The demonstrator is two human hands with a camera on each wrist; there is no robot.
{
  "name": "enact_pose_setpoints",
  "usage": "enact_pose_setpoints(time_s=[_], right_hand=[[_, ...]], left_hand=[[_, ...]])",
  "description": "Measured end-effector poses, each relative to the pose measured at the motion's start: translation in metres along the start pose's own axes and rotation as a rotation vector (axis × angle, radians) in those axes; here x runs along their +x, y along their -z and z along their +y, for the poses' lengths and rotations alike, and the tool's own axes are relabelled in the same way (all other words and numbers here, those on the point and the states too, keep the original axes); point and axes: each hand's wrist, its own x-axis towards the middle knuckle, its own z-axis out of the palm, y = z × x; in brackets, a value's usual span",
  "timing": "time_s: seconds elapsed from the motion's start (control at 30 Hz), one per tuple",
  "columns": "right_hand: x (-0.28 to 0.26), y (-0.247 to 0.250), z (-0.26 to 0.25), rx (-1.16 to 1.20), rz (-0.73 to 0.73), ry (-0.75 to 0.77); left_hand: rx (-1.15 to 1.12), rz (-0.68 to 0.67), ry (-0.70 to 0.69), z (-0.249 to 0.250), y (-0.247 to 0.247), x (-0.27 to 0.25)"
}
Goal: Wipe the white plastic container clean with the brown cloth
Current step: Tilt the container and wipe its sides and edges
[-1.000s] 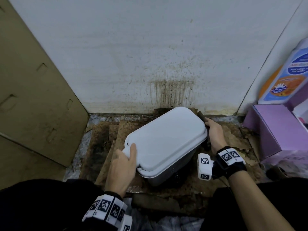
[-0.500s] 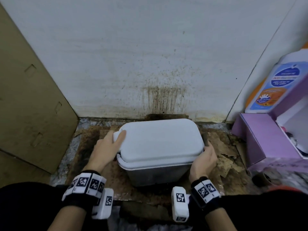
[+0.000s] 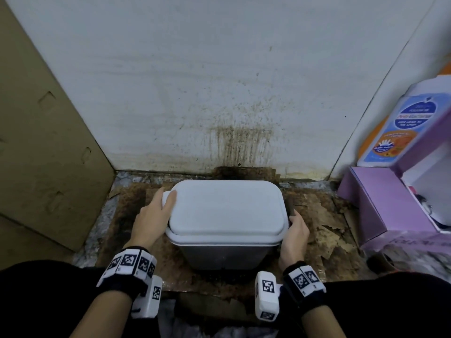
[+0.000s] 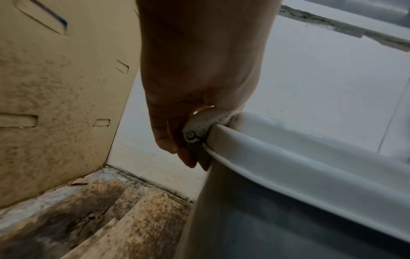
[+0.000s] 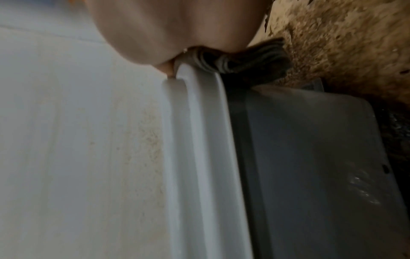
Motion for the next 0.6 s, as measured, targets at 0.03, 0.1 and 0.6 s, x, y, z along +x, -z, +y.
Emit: enact_pose_setpoints(time_s=[0.03,0.1,0.6], right_hand=[[0.004,0.001,0.000,-0.011,-0.035,-0.007],[0.007,0.003,-0.001,-0.019,-0.076,-0.022],[-0.029,-0.012,-0.013,0.025,-0.044,0.058]], left_hand=[[0.005,0.013,0.000,0.000,-0.002,-0.002],[0.038,0.049,0.007,0.002,-0.006,-0.007],[0.101,0.140,-0.503,0.086,-0.037,-0.046]])
